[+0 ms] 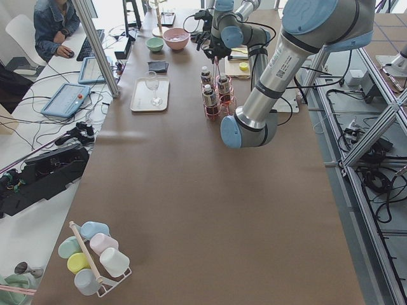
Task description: Take tea from basket to plate
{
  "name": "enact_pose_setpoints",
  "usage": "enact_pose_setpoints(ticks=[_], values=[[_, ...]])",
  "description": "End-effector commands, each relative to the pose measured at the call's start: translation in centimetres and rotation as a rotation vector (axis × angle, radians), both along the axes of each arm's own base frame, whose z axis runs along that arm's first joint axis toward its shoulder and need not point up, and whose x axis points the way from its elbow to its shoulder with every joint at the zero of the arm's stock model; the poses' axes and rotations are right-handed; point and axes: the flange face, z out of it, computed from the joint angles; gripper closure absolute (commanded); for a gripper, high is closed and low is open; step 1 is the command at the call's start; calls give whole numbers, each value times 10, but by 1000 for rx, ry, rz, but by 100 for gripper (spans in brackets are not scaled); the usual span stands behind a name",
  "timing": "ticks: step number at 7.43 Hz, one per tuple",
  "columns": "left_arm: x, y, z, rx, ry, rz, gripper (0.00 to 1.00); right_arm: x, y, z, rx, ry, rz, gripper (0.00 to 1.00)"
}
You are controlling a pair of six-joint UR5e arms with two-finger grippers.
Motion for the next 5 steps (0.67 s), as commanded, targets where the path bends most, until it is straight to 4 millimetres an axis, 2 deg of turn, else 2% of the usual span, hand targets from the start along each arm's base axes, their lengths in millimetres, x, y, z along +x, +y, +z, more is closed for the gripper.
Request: enact_pose_setpoints(ticks=[1,3,5], values=[[1,0,1,0,-2,1,100,-29,24,-16,37,-28,45,0],[4,0,1,1,-5,4,100,-47,38,-19,24,-45,102,1],[11,3,3,0,-13,15,100,-54,41,-17,85,-21,137,1]])
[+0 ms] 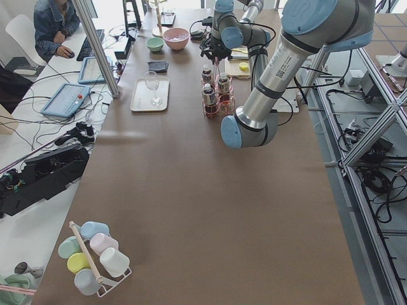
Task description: Take tea from basket to plate
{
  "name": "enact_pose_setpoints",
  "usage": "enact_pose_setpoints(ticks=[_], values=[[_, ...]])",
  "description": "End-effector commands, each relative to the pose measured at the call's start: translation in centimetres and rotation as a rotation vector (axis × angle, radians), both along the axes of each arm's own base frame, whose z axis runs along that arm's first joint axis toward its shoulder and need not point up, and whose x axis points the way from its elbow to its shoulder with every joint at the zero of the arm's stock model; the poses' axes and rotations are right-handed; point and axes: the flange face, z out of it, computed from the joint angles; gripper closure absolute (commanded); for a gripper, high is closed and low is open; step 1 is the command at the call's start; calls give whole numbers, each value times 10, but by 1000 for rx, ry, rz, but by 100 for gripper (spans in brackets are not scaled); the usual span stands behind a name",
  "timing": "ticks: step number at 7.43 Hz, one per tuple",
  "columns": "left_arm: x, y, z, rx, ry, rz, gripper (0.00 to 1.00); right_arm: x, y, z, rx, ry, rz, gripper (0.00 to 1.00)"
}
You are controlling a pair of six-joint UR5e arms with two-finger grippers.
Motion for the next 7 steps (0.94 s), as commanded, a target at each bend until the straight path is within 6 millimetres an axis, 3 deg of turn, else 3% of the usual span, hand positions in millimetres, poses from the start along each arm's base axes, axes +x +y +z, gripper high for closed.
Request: enact_pose_setpoints(ticks=[1,4,7], values=[[5,1,2,-1,-6,6,100,-8,2,3,30,20,60,1],[6,0,3,-2,-9,5,100,-37,28,4,10,21,82,1],[8,-1,3,-3,-10,5,100,-56,29,2,12,31,113,2]])
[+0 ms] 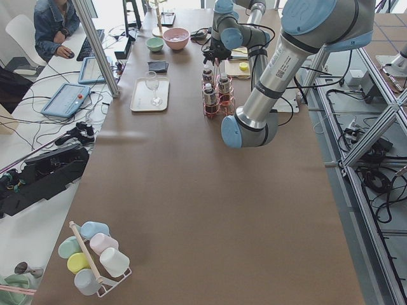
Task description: Take tea from basket to plate
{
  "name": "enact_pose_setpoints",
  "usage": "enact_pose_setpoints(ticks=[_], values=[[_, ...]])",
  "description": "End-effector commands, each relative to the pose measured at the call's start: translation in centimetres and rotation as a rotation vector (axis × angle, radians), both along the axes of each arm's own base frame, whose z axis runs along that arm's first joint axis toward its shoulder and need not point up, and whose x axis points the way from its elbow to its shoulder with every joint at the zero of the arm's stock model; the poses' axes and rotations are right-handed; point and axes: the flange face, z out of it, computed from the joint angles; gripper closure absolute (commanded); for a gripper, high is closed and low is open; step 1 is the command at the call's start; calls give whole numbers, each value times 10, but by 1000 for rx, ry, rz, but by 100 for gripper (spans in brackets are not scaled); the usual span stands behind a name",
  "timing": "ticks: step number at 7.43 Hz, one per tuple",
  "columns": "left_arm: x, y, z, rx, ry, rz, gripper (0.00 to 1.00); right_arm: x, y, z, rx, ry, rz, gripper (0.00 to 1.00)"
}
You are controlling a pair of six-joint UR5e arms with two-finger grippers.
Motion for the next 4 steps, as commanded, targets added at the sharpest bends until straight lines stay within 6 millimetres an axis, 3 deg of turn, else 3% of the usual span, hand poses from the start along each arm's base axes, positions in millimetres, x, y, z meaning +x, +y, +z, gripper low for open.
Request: enact_pose_setpoints(ticks=[1,4], values=[[1,0,0,0,-1,0,100,-13,1,1,9,14,23,8],[-1,1,-2,2,3,0,100,-11,-3,4,46,45,69,10]])
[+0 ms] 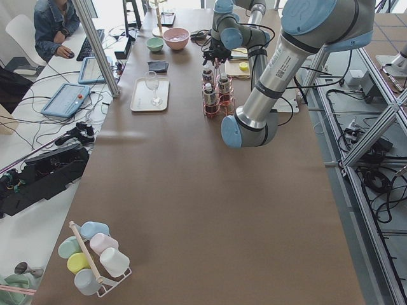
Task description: Take tea from basket to plate
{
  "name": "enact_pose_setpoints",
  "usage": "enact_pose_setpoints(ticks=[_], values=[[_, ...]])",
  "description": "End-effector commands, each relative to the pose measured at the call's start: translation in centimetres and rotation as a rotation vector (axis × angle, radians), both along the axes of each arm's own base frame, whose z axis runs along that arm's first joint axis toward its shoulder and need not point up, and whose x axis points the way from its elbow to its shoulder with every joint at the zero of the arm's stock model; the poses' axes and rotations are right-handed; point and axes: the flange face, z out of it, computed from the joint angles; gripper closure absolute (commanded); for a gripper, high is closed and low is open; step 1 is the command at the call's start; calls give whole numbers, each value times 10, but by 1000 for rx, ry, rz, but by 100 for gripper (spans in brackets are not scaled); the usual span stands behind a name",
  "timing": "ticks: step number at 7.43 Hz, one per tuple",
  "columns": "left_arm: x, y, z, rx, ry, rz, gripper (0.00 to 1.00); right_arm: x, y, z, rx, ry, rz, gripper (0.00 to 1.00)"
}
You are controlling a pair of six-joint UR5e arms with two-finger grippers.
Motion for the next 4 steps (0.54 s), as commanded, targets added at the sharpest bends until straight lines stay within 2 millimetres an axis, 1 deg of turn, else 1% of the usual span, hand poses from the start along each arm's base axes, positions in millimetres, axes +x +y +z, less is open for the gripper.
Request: enact_pose_setpoints(ticks=[1,3,4], values=[[-3,1,-1,3,4,-2,100,1,-4,1,20,17,47,10],[-3,1,-1,3,4,-2,100,1,-7,2,17,21,67,18],[-2,0,-1,3,4,-2,100,-1,-8,-1,16,16,70,22]])
